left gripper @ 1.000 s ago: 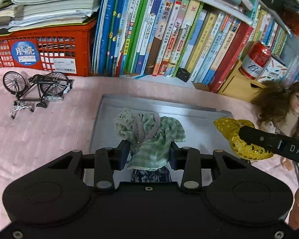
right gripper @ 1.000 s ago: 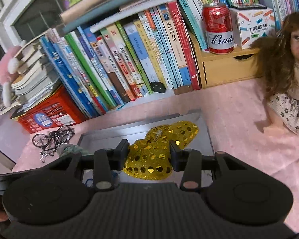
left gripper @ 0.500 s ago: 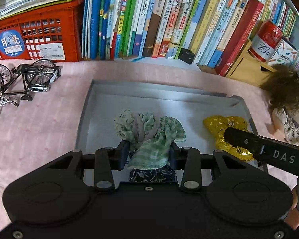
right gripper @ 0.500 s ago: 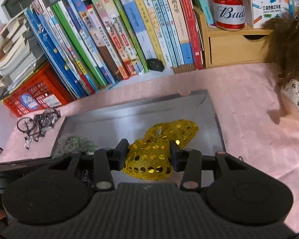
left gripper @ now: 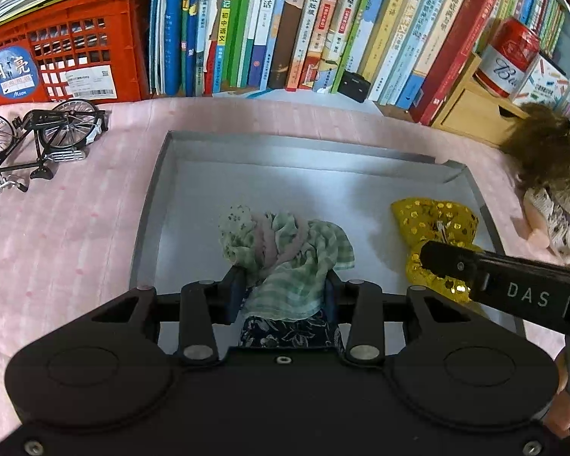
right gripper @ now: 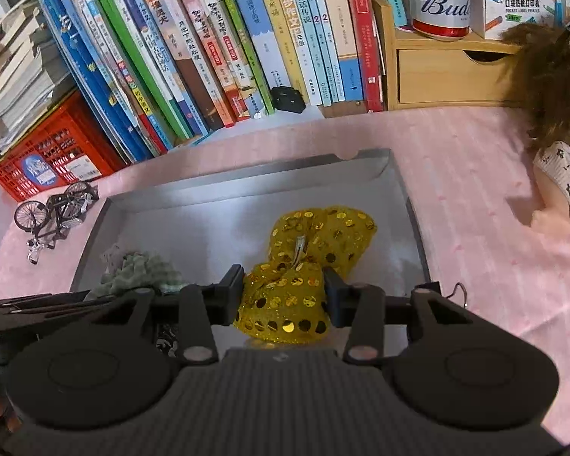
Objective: Organize soft objects
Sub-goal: 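Lower the gingham cloth into the tray and open left tool while right tool releases the bow there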
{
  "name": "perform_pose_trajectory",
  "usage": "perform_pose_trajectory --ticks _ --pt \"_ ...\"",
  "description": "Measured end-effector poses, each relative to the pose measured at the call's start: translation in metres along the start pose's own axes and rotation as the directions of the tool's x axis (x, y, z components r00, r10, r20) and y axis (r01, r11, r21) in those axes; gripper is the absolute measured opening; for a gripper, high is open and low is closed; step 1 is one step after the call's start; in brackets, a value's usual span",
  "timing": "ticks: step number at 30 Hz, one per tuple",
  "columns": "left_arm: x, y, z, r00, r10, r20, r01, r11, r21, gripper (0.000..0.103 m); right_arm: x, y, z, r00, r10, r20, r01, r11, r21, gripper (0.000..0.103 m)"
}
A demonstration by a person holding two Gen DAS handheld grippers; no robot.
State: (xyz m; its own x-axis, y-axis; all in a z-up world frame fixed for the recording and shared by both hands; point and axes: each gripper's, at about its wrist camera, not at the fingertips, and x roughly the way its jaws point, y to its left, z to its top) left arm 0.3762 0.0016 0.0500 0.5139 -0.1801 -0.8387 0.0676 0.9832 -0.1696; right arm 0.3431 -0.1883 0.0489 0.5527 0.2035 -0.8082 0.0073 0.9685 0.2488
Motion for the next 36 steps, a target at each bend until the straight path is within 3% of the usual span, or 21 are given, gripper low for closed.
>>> perform_pose_trajectory --ticks 13,17,21,29,36 --pt "0.001 0.003 -0.005 1.000 0.000 -0.020 0.000 1.000 -0.002 0.039 0.002 -0.005 -0.004 0.999 -0.011 -0.044 0.012 1.000 0.011 0.050" --pt "0.000 0.002 -0.005 1.000 0.000 -0.019 0.000 1.000 -0.005 0.042 0.000 -0.004 -0.005 0.999 -0.009 -0.037 0.009 1.000 0.015 0.055" --pt "-0.004 0.000 -0.005 1.000 -0.002 -0.007 0.002 1.000 -0.001 0.050 -0.003 -0.005 -0.006 1.000 0.004 -0.022 -0.003 1.000 0.020 0.067" --pt "-0.025 0.000 -0.006 0.999 0.013 0.042 -0.012 1.000 -0.006 0.066 -0.017 -0.009 -0.009 0.999 0.029 0.015 -0.030 0.999 0.030 0.072" --pt "-0.049 0.000 -0.010 0.996 0.032 0.080 -0.033 0.999 0.011 0.071 -0.035 -0.007 -0.009 0.997 0.053 0.048 -0.055 0.998 0.024 0.081"
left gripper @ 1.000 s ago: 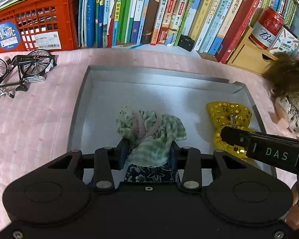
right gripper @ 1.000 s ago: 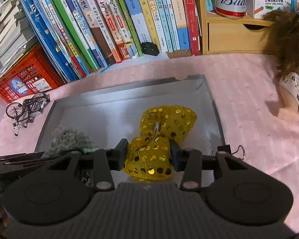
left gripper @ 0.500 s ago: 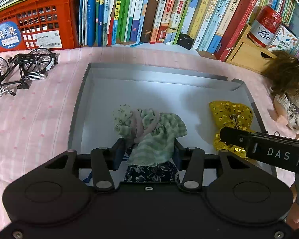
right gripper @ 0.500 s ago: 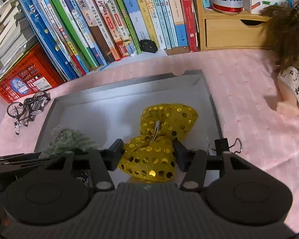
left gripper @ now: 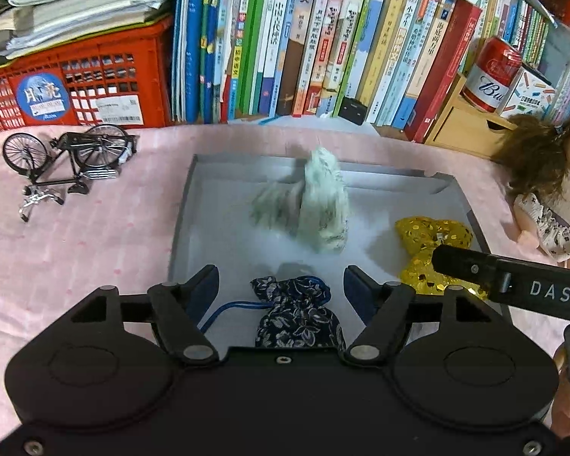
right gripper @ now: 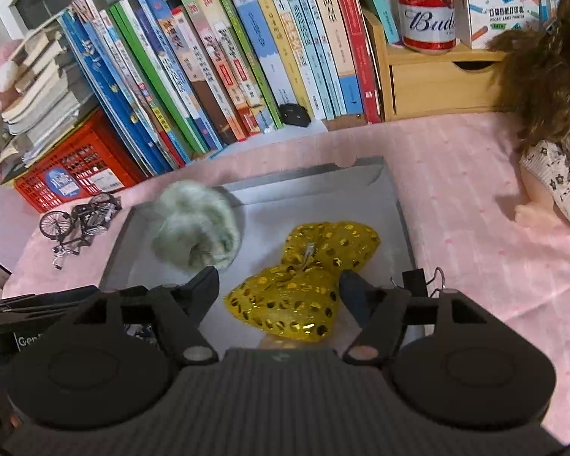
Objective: Organize soft objects
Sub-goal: 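Lower the gingham cloth into the tray and open left tool while right tool releases the bow there, then withdraw both tools up and away from the silver tray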
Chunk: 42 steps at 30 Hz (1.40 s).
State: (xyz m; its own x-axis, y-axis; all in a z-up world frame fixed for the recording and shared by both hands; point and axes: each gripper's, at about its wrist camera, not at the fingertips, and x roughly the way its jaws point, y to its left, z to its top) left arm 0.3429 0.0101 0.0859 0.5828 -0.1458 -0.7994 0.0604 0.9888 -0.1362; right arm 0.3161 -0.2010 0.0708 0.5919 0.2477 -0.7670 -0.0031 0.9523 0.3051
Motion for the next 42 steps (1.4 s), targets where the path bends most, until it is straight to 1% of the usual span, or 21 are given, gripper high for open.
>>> perform_pose_trajectory --ticks 6,11,17,19,22,24,27,35,38,42 --pt "-0.018 -0.001 -0.007 1.000 0.005 0.019 -0.005 1.000 0.019 0.073 -0.018 0.005 -0.002 1.000 -0.012 0.021 0.012 1.000 -0.021 0.081" --pt "-0.040 -0.002 -0.016 0.999 -0.019 0.047 0.018 1.000 0.020 0.075 -0.038 0.008 -0.007 0.999 -0.010 0.049 0.013 0.999 -0.052 0.082" --pt "-0.066 -0.005 -0.032 0.996 -0.045 0.081 0.041 0.997 0.058 0.076 -0.065 0.007 -0.018 0.995 0.002 0.100 0.008 0.996 -0.092 0.082" --pt "-0.074 -0.005 -0.039 0.994 -0.064 0.086 0.057 0.996 0.074 0.076 -0.077 0.008 -0.023 0.992 0.004 0.126 0.011 0.993 -0.116 0.083" --pt "-0.086 -0.004 -0.050 0.991 -0.080 0.104 0.070 0.993 0.094 0.077 -0.094 0.008 -0.032 0.988 0.017 0.156 0.007 0.988 -0.154 0.084" --pt "-0.094 -0.003 -0.058 0.990 -0.081 0.120 0.069 0.993 0.101 0.077 -0.104 0.009 -0.039 0.985 0.034 0.172 -0.003 0.984 -0.178 0.084" --pt "-0.106 0.000 -0.068 0.986 -0.100 0.132 0.087 0.991 0.102 0.078 -0.121 0.009 -0.050 0.978 0.059 0.198 -0.016 0.977 -0.211 0.085" --pt "-0.141 0.007 -0.101 0.971 -0.148 0.185 0.123 0.982 0.142 0.082 -0.159 0.013 -0.080 0.955 0.117 0.273 -0.040 0.961 -0.272 0.085" --pt "-0.150 0.010 -0.110 0.968 -0.155 0.197 0.126 0.980 0.151 0.083 -0.166 0.018 -0.089 0.949 0.143 0.280 -0.052 0.950 -0.309 0.086" --pt "-0.158 0.016 -0.121 0.967 -0.156 0.201 0.125 0.979 0.160 0.084 -0.170 0.029 -0.100 0.951 0.164 0.264 -0.061 0.932 -0.359 0.086"
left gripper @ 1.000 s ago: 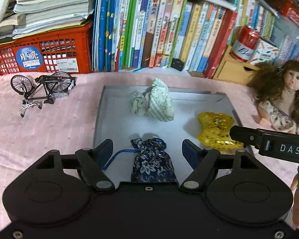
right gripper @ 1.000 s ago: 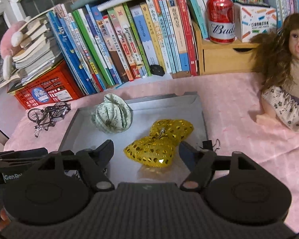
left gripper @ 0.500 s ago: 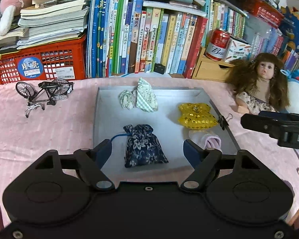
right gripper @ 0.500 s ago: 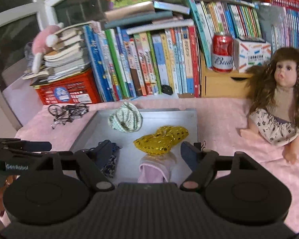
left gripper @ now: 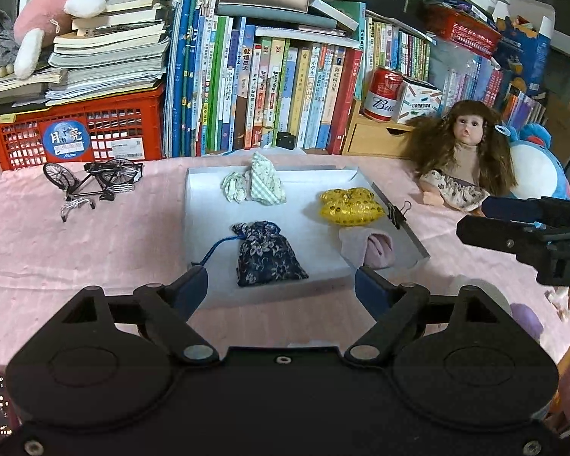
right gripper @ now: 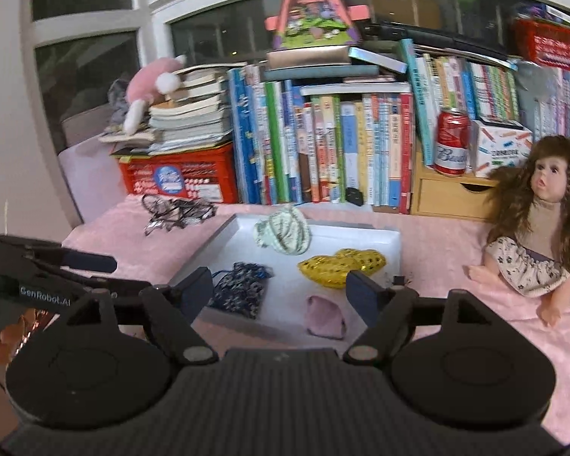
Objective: Organize soft objects
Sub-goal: 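Withdraw both tools up and away from the silver tray, then move left tool to the white fluffy plush while right tool approaches the white folded cloth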
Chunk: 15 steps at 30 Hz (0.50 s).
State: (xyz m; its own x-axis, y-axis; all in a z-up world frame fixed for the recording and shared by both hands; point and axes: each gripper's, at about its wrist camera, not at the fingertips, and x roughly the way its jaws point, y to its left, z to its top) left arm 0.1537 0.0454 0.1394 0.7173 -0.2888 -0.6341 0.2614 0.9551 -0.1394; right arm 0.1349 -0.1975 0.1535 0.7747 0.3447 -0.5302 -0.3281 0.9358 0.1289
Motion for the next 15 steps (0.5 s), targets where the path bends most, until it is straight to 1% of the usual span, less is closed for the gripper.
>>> perform_pose_trajectory --ticks 6,10,15 --pt "-0.016 0.016 -0.015 1.000 0.016 0.008 -0.016 1.000 -0.009 0.084 0.003 0.020 -0.012 1.000 0.016 -0.025 -0.018 0.996 -0.085 0.086" --pt "-0.028 0.029 -0.028 0.999 0.035 0.021 -0.035 0.999 -0.014 0.085 0.008 0.034 -0.027 0.999 0.016 -0.047 -0.024 0.986 -0.164 0.086" --pt "-0.041 0.047 -0.044 0.998 0.064 0.027 -0.063 0.998 -0.029 0.086 0.013 0.053 -0.042 0.998 0.030 -0.062 -0.044 0.971 -0.233 0.086"
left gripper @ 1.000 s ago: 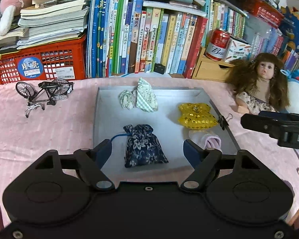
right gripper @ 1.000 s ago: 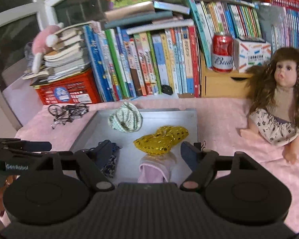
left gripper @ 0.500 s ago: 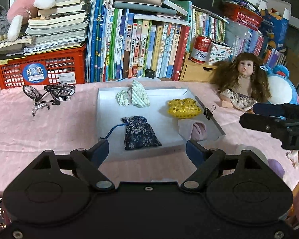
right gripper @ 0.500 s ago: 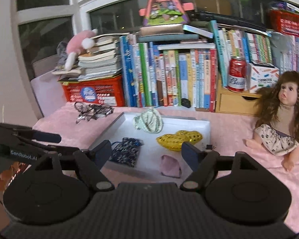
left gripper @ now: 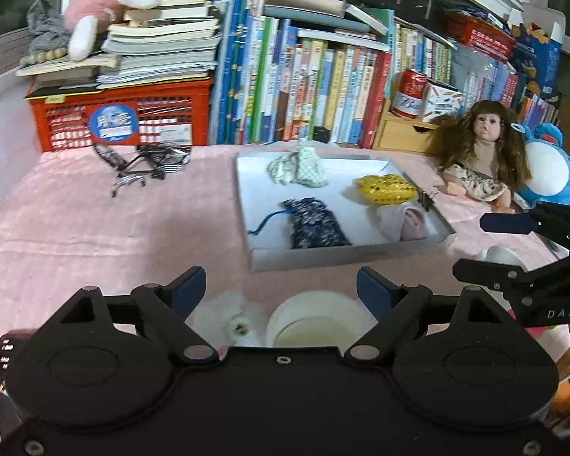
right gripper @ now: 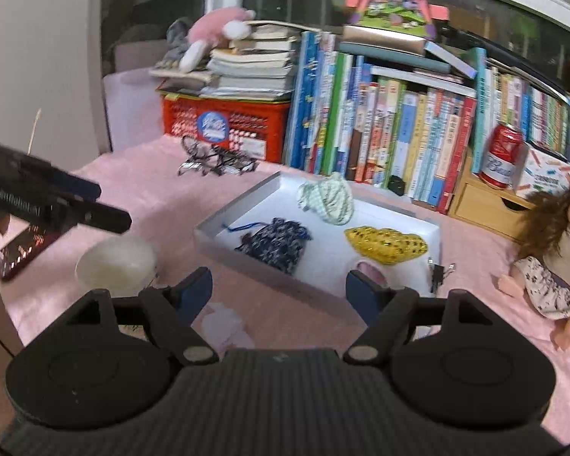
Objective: Organize soft objects
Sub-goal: 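Move left tool to the white fluffy plush while right tool approaches the white folded cloth, then close left tool on the white fluffy plush while right tool grasps the white folded cloth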
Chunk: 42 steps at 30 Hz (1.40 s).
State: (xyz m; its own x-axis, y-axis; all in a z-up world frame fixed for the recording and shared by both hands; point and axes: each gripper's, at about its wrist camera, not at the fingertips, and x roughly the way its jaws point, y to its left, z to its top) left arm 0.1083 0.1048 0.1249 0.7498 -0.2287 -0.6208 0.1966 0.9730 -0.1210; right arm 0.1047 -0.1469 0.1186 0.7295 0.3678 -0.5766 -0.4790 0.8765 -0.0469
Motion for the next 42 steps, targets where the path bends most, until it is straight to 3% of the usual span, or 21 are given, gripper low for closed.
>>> perform_pose_trajectory --ticks 11,22,33,37,42 --pt "-0.004 0.028 -0.040 0.993 0.111 0.037 -0.111 0.994 0.013 0.090 0.011 0.035 -0.022 1.000 0.005 0.002 -0.005 0.992 -0.124 0.086" --pt "0.001 0.055 -0.055 0.997 0.038 0.061 -0.028 0.988 -0.150 0.092 0.032 0.046 -0.044 1.000 -0.006 -0.029 0.002 0.989 -0.148 0.081" --pt "0.003 0.068 -0.057 0.994 0.082 0.071 -0.065 0.975 -0.212 0.092 0.048 0.050 -0.055 0.999 -0.015 -0.049 0.009 0.991 -0.132 0.080" --pt "0.015 0.082 -0.060 0.996 0.077 0.039 -0.060 0.944 -0.324 0.091 0.051 0.054 -0.056 0.999 -0.023 -0.043 0.016 0.989 -0.150 0.080" --pt "0.038 0.105 -0.065 0.999 -0.032 -0.027 0.014 0.862 -0.507 0.078 0.056 0.057 -0.055 0.999 -0.024 -0.040 0.017 0.986 -0.167 0.080"
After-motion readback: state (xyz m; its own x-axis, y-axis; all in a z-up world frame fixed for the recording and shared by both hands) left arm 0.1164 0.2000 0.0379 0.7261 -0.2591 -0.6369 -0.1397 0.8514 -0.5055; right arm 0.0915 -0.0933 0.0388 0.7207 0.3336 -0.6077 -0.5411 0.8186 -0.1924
